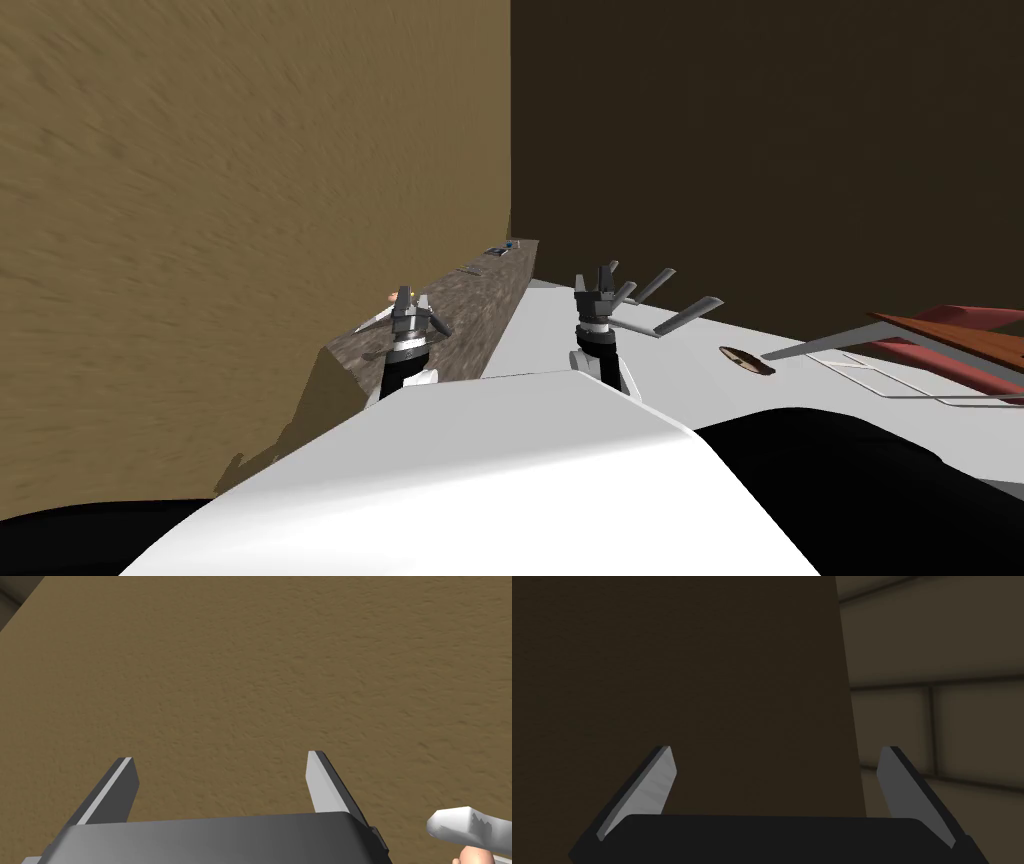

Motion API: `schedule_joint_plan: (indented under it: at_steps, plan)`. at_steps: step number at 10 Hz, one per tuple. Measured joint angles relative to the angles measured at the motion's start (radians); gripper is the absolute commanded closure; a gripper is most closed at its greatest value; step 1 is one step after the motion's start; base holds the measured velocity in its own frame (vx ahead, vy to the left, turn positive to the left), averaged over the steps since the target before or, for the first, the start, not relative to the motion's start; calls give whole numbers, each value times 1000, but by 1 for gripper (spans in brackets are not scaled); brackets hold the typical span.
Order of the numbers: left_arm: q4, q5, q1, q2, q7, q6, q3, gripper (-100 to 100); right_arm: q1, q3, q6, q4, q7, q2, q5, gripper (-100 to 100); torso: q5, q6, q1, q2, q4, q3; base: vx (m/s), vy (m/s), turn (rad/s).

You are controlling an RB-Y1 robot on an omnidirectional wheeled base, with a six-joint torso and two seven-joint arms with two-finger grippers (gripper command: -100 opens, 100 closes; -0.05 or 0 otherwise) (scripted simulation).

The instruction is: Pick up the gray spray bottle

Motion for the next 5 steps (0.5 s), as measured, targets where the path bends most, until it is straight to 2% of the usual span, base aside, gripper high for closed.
schedule_joint_plan:
  at_steps: [3,5]
  plan:
    - [7,-2,10,67,-9,8,10,-100,0,0,0,0,0,0,0,0,-1,0,-6,-1,0,-1,22,-84,50]
    - [11,-6,23,106,-19,20,20,-100,0,0,0,0,0,0,0,0,-1,0,-7,-1,0,-1,26,-115,74]
